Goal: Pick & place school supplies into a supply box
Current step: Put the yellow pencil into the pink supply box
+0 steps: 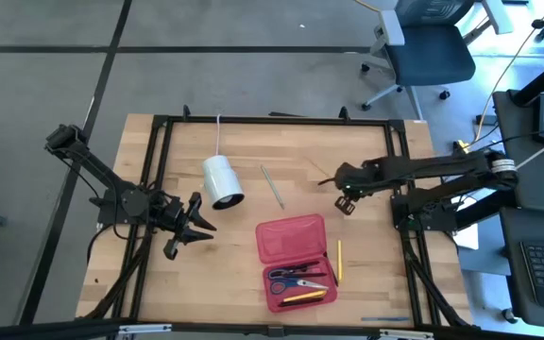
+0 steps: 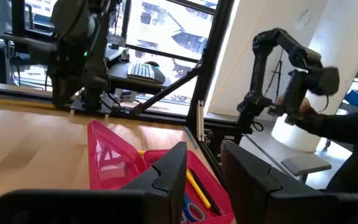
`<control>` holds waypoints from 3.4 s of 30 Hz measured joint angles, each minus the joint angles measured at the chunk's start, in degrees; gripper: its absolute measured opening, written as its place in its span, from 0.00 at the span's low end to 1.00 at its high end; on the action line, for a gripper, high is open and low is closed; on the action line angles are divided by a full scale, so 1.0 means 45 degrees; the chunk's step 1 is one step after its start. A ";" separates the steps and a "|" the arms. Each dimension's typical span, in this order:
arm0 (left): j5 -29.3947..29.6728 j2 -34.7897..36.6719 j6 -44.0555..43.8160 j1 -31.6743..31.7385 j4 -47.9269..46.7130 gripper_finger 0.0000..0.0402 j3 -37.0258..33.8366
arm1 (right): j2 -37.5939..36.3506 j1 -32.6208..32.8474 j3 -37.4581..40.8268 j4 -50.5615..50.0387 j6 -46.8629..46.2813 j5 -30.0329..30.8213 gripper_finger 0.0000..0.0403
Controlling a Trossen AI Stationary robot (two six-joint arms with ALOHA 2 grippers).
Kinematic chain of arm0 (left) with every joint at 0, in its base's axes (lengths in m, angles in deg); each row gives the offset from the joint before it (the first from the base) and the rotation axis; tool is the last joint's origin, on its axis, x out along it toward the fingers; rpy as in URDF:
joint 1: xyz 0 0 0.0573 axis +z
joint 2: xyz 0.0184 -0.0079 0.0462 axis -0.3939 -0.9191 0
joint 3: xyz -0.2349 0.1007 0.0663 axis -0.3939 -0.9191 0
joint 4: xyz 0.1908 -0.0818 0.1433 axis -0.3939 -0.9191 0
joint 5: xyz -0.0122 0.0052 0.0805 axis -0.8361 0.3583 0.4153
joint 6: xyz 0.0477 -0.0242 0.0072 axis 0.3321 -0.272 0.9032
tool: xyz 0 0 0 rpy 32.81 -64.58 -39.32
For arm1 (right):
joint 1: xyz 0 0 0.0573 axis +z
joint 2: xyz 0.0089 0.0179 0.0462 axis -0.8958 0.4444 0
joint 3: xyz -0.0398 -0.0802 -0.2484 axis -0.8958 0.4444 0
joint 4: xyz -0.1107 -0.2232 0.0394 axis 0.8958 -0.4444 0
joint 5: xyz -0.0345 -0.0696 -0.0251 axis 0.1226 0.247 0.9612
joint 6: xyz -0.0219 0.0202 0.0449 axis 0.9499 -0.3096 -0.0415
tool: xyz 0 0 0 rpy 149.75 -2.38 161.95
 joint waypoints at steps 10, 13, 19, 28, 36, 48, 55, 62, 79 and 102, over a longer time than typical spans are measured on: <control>0.0000 0.0001 0.0000 0.0000 0.0004 0.24 -0.0002 | -0.2236 0.1177 -0.0005 0.1259 0.0350 0.0019 0.05; 0.0000 -0.0001 0.0000 0.0000 0.0005 0.24 -0.0004 | -0.2494 0.1582 -0.0005 0.1935 0.0706 -0.0062 0.05; 0.0000 0.0004 0.0000 0.0000 0.0005 0.23 0.0001 | -0.2534 0.2468 -0.0470 0.2626 0.1615 -0.0109 0.05; -0.0002 0.0002 0.0000 0.0000 0.0004 0.24 -0.0004 | -0.1772 0.4478 -0.2447 0.2658 0.2435 -0.0061 0.05; 0.0000 0.0002 0.0000 0.0000 0.0005 0.23 -0.0004 | 0.0047 0.6686 -0.4166 0.2652 0.2765 -0.0018 0.05; 0.0000 0.0002 0.0000 0.0000 0.0002 0.23 -0.0002 | 0.3642 0.9314 -0.5955 0.2676 0.2606 -0.0065 0.05; 0.0000 0.0003 0.0000 0.0000 0.0002 0.24 -0.0004 | 0.4988 1.0206 -0.6475 0.2694 0.1710 -0.0151 0.05; 0.0000 -0.0001 0.0000 0.0000 0.0005 0.23 0.0001 | 0.5575 1.0668 -0.6475 0.2607 0.0242 -0.0393 0.05; 0.0000 0.0001 0.0000 -0.0002 0.0000 0.23 -0.0004 | 0.7005 1.1535 -0.6475 0.2605 -0.2617 -0.1160 0.05; 0.0087 0.0004 0.0000 0.0010 0.0005 0.24 -0.0004 | 0.8942 0.9304 -0.6466 0.1087 -0.3475 -0.1505 0.05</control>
